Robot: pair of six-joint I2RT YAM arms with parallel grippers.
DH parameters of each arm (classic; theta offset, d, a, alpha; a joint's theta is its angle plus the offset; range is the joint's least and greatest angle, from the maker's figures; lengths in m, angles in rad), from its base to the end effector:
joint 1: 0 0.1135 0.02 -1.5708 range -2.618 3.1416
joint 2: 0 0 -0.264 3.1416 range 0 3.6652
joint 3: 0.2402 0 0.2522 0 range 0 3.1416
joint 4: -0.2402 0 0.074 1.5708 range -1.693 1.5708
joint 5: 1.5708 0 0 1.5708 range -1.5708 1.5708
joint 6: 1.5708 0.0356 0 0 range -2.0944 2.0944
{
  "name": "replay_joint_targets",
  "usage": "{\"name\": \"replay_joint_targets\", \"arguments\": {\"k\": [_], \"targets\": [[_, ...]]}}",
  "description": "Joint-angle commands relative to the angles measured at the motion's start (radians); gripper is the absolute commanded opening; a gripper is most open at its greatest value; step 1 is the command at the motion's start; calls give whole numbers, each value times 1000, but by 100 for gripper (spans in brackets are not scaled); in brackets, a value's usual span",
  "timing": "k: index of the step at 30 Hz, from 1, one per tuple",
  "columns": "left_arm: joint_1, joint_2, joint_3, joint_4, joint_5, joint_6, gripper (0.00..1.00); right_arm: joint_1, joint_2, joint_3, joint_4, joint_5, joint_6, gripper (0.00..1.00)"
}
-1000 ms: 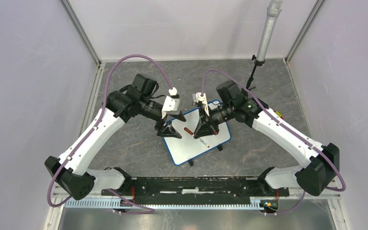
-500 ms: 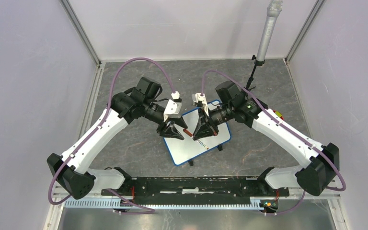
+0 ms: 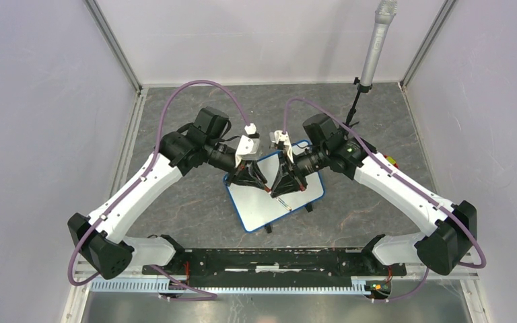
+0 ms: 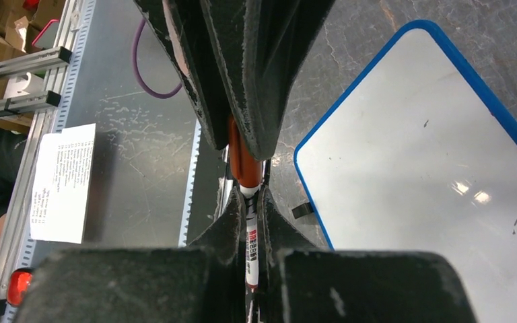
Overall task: Write a sentence on the whiteboard
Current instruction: Pass from the right arm to the left, then pass from the left arm to the right
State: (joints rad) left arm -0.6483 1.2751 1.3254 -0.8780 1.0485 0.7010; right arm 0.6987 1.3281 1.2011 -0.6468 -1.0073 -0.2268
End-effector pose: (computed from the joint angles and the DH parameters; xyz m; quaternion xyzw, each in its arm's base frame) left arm 0.1781 -0.1736 0.3707 0.6458 0.5164 -0.4580 0.3265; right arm 0.1902 0.1991 0.3332 -0.5279 0.6387 0.5119 0.2265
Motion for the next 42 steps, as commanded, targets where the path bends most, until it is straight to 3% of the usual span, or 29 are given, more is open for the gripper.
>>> {"name": "replay_joint_targets", "arguments": {"k": [1, 5, 7, 9, 11, 15, 18, 22, 24, 32, 38, 42], "targets": [[0, -10, -24, 168, -12, -236, 3, -5, -16, 61, 42, 4, 28, 11], [68, -40, -68, 348, -4, -488, 2, -102, -29, 114, 71, 76, 60, 69], [122, -62, -112, 497, 23, -669, 2, -181, -50, 108, 138, 61, 111, 88], [175, -81, -163, 671, 41, -877, 2, -257, -86, 63, 274, 71, 219, 98], [229, -100, -220, 862, 58, -1098, 2, -318, -114, -1, 435, 67, 389, 98], [373, -112, -345, 1401, 34, -1588, 2, -384, -124, -140, 800, -27, 686, 98], [446, -97, -384, 1616, -3, -1820, 2, -381, -99, -215, 985, -68, 826, 94], [463, -93, -412, 1656, -45, -1892, 2, -363, -118, -319, 1265, -41, 1068, 88], [462, -90, -427, 1680, -74, -1933, 2, -339, -120, -330, 1318, -27, 1125, 86], [453, -84, -464, 1723, -97, -1987, 2, -291, -123, -306, 1267, 65, 1148, 73], [400, -95, -439, 1522, -101, -1854, 2, -263, -120, -251, 1155, 118, 1089, 71], [382, -88, -441, 1513, -119, -1836, 2, -255, -115, -229, 1096, 142, 1057, 64]]}}
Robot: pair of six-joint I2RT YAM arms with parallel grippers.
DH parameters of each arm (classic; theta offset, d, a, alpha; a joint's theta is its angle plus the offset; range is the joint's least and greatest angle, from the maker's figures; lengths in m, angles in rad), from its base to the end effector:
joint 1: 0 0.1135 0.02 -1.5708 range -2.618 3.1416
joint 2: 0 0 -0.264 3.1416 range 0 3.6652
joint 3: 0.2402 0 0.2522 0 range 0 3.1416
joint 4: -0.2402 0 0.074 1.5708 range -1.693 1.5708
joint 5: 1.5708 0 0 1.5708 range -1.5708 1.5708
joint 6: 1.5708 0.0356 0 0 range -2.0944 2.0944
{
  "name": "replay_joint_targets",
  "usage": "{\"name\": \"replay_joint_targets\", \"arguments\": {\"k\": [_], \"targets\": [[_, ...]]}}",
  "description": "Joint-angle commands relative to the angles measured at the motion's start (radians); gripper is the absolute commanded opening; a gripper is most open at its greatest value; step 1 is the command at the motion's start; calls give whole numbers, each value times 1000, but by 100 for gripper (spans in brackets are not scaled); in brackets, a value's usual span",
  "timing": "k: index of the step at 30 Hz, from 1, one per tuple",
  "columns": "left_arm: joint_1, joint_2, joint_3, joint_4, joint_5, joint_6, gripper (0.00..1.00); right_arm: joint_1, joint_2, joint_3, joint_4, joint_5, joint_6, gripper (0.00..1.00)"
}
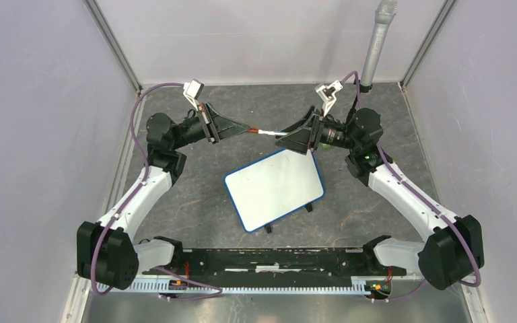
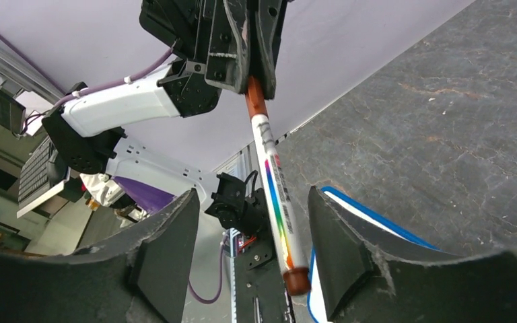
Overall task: Write a sentence on the whiteboard
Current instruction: Pass from the left arm to the right
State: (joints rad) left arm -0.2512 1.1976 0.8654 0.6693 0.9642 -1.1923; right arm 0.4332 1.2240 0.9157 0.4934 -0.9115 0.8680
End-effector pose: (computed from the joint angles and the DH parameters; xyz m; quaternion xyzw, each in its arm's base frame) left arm 0.2483 -0.0939 0.3673 0.1047 0.6283 -0.6788 0.3653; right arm 0.2387 0.1414 0.3623 -0.2070 0.6331 0.6422 0.3795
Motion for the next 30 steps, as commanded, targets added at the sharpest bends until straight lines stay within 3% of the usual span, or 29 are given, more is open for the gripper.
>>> {"name": "replay_joint_targets", "arguments": {"k": [1, 8, 16, 25, 29, 30], "targets": [[-16, -8, 19, -37, -40, 59, 2, 12, -9, 55, -43, 47, -35, 61], [-33, 8, 26, -34, -48, 62, 2, 25, -7, 42, -7, 39, -5, 44], [-66, 22, 36, -43, -29, 68, 2, 34, -7, 43, -3, 37, -10, 45], [-82, 21, 13, 10, -54, 57, 2, 42, -7, 41, -1, 34, -10, 30], [-85, 16, 9, 8, -55, 66, 2, 42, -5, 49, -12, 33, -30, 3], [-85, 14, 12, 0, -50, 74, 5, 42, -6, 53, -26, 33, -46, 0]]}}
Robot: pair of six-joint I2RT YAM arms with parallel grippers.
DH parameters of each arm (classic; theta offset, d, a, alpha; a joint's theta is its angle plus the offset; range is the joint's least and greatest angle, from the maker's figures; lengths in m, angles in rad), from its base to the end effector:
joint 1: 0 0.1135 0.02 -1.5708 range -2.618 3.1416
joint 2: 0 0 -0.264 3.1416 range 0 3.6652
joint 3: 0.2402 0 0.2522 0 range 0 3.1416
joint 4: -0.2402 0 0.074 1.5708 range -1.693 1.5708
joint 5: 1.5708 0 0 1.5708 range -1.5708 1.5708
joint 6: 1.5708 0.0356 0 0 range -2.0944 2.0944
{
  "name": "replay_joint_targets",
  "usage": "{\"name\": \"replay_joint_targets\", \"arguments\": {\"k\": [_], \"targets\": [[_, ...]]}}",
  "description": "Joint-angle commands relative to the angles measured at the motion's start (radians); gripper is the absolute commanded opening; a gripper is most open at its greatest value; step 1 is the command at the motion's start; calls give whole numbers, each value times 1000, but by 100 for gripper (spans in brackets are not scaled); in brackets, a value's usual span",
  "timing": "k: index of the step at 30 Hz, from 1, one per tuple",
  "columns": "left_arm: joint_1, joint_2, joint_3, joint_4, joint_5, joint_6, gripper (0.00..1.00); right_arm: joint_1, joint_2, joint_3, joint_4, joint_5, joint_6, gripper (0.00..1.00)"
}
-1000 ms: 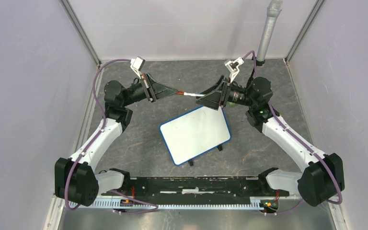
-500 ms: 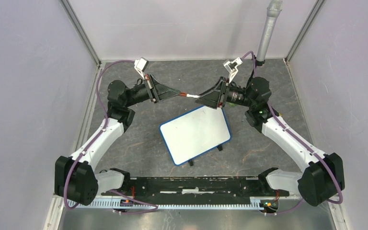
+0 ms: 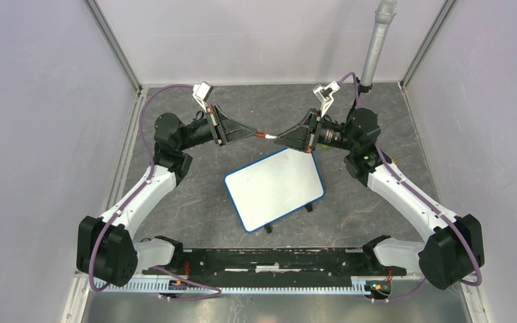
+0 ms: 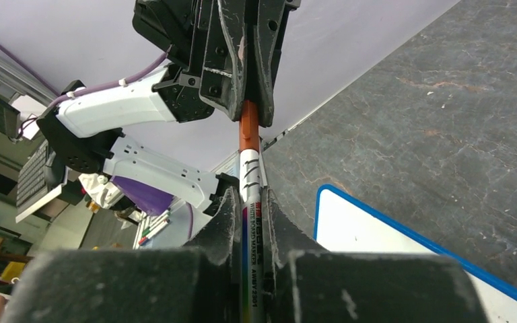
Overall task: Write a sentence on the whiteboard
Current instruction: Pass from the left arm to the right, then open the pen cap from the whiteboard marker.
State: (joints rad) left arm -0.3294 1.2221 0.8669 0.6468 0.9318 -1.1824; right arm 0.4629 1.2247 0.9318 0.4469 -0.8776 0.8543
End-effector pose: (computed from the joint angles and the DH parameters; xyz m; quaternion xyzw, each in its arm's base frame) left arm 0.2477 -0.1149 0.3601 0.1075 0.6346 -0.6868 0.3377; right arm 0.2364 0.1486 0.3634 -0.2019 0.6405 0.6393 0.3745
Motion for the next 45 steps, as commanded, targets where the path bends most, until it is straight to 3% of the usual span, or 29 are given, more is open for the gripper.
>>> {"name": "replay_joint_targets", "arguments": {"k": [1, 3, 4, 6, 11, 20, 36, 45], "targets": [[-5, -14, 21, -4, -10, 82, 12, 11, -8, 42, 4, -4, -47, 0], [-3, -18, 48, -93, 24, 165, 36, 5, -13, 58, -27, -15, -88, 0], [-3, -15, 67, -148, 42, 217, 42, 3, -18, 68, -41, -21, -114, 0], [-2, -3, 103, -238, 86, 286, 43, 3, -28, 83, -97, -25, -170, 0], [-3, -2, 127, -220, 176, 304, 48, 3, -32, 56, -132, -57, -216, 0], [-25, 28, 182, -252, 233, 340, 54, 14, -12, 11, 1, -130, -110, 0], [-84, 49, 224, -444, 210, 481, 42, 16, 10, 43, -16, -117, -121, 0], [-70, 50, 230, -466, 209, 487, 9, -4, 9, 66, -71, -122, -158, 0]]}}
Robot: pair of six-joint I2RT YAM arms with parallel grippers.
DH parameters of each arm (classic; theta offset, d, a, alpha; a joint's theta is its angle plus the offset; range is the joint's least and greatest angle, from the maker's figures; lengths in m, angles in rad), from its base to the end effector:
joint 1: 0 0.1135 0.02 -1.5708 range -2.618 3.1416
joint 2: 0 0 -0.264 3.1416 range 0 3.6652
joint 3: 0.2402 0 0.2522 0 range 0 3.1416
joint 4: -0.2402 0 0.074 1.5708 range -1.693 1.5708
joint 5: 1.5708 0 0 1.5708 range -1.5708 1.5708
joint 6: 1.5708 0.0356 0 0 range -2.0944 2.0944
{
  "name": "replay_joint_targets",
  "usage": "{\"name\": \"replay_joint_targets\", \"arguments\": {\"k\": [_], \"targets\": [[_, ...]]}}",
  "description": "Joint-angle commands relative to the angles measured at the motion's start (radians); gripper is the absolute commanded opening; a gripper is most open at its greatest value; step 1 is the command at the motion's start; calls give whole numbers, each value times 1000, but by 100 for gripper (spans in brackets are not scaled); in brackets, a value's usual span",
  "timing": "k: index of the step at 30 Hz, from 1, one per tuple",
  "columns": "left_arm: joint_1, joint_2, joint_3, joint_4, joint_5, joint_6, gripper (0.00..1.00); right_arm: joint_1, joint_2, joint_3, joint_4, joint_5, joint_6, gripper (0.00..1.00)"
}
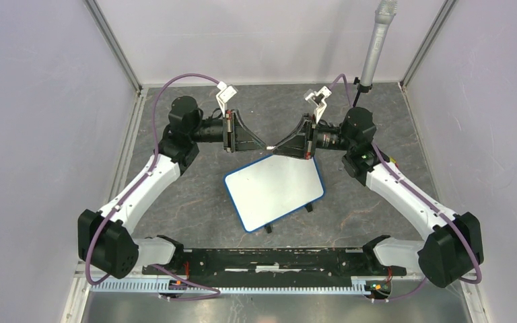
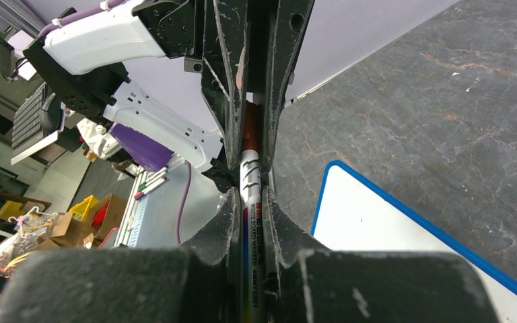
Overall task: Write a sentence on the whiteboard
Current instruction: Open the pen cap from the whiteboard marker, then place the pen cap at the center of the board.
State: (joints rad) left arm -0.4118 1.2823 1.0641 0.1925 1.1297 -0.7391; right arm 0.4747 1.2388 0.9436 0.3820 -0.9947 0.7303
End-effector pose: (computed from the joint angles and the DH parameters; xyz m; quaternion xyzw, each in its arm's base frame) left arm 0.2494 -0.1441 0.3698 0.2701 0.6577 -0.6424 0.2860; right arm 0.2343 0.1540 0.3573 -0.2731 0.6339 0.6328 0.3510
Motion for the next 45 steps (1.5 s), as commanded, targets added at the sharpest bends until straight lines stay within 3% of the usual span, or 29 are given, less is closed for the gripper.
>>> {"name": "replay_joint_targets", "arguments": {"k": [1, 12, 14, 17, 19, 22, 28, 36, 45], "targets": [[19, -12, 30, -11, 14, 40, 5, -28, -7, 54, -13, -8, -39, 0], [185, -40, -72, 61, 78, 5, 3, -180, -36, 49, -44, -83, -69, 0], [263, -39, -17, -158, 75, 187, 2, -183, -33, 81, -174, -74, -174, 0], [330, -3, 157, -754, -173, 705, 2, -184, -40, 112, -375, -29, -388, 0], [329, 29, 198, -942, -411, 879, 2, -182, -42, 142, -556, 26, -554, 0], [329, 87, 203, -1057, -702, 1008, 2, -180, -35, 186, -768, 107, -777, 0], [327, 194, 155, -1107, -1043, 1055, 2, -136, -44, 219, -985, 260, -1032, 0], [299, 311, 82, -1081, -1164, 1039, 8, -66, -77, 193, -1056, 347, -1138, 0], [279, 425, 47, -991, -1178, 1027, 12, 13, -83, 160, -1043, 341, -1161, 0]]}}
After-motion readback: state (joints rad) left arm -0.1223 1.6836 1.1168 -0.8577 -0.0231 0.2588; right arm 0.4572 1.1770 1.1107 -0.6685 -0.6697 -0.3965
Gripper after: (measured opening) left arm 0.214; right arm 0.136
